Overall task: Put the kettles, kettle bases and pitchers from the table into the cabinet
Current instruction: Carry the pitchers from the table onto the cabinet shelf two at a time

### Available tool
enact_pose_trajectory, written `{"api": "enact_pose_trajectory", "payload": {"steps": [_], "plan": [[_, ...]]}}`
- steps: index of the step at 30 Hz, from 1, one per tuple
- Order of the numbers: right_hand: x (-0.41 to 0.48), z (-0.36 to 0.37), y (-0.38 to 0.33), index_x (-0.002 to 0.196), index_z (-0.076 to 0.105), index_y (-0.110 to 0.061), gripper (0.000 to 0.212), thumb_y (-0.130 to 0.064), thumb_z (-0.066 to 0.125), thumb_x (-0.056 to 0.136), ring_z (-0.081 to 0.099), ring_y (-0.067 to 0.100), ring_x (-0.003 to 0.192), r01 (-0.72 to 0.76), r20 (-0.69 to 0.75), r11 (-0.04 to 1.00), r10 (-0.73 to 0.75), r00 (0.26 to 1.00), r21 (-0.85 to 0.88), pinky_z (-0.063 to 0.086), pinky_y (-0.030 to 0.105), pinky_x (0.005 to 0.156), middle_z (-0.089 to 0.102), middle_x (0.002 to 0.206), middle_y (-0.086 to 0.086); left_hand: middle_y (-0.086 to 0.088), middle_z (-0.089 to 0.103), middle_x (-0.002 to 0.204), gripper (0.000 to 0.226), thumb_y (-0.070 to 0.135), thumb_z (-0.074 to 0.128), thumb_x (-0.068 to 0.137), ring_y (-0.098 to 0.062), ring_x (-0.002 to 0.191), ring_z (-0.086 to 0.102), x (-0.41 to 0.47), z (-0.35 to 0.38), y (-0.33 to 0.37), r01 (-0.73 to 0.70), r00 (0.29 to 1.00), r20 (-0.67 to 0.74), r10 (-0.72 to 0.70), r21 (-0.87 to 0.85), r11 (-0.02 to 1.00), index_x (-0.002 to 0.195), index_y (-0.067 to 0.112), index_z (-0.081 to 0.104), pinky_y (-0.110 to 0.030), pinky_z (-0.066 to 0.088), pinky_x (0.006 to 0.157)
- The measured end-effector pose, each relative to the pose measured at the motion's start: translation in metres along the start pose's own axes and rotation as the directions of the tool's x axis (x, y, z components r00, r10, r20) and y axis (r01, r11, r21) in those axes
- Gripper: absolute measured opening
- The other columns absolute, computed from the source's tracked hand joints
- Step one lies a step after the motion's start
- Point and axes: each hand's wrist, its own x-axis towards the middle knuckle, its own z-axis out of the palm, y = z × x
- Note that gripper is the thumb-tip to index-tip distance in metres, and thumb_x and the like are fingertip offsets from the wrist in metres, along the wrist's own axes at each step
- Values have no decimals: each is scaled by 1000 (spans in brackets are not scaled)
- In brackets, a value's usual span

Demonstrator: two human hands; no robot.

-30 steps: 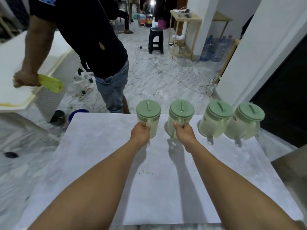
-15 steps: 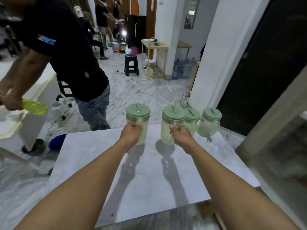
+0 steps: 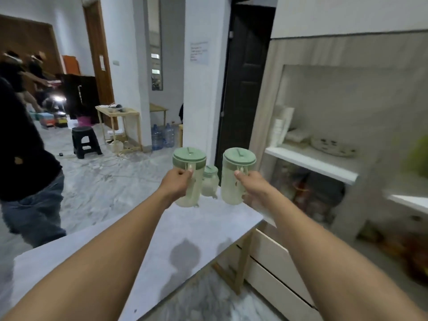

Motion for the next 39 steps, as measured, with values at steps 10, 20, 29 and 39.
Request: {"api": "enact_pose_trajectory", "payload": {"steps": [10,20,29,39], "plan": [[-139,-176,2,140,53,-18,47,-42,55,100,56,29,126,-33,-325,999,41,945,29,50,47,95,57,142,5,-16,67,119,42,44,55,98,-29,111,65,-73,127,83,-117,920,368,136,-73,990,108,5,64,-47,58,90],[-276,-310,19,144,45,-11,58,-44,57,98,57,31,126,-114,-529,991,130,839,64,53,46,90,53,143,10,-14,69,115,42,39,53,101,-27,105,66,-174,250,154,-160,765,609,210,-135,978,122,3,60,-43,54,89],[-365,-392,38,146,42,-8,59,-42,57,99,59,31,123,-134,-636,985,175,752,113,51,52,99,54,143,13,-11,72,111,44,45,51,100,-28,102,68,-246,343,191,-200,660,709,249,-154,968,117,6,64,-35,53,74],[-367,-474,61,135,53,-9,44,-38,55,101,63,31,109,-138,-694,986,167,700,99,53,47,92,64,121,12,-11,71,112,49,44,51,100,-28,104,68,-245,444,220,-219,603,756,256,-151,964,125,3,59,-35,53,71]]}}
